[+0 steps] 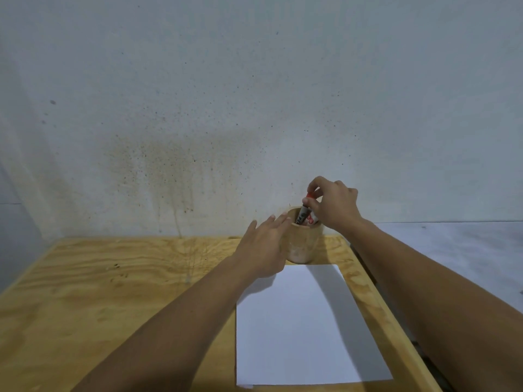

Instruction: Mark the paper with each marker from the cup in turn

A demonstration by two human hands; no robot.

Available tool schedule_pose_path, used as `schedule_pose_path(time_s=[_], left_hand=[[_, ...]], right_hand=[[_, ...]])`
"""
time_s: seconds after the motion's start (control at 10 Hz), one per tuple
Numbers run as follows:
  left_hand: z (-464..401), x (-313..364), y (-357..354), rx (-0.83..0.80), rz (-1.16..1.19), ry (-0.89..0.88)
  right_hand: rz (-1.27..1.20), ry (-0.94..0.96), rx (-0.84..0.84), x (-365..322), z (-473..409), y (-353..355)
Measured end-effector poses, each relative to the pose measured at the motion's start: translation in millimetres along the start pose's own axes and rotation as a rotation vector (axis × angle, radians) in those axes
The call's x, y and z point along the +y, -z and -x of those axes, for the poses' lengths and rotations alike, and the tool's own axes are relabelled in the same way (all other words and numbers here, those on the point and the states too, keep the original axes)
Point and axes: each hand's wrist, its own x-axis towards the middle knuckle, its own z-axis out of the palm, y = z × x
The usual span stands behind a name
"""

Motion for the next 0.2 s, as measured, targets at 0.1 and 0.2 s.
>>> schedule_pose_path(time_s=[0.1, 0.2], left_hand=[[0, 0, 1, -0.030, 0.006, 0.005], [7, 4, 8, -0.059, 0.017, 0.018]], right_hand=[[-0.048, 0.016, -0.028, 5, 5, 1], [-0.162, 0.008, 0.029, 9, 17, 12]])
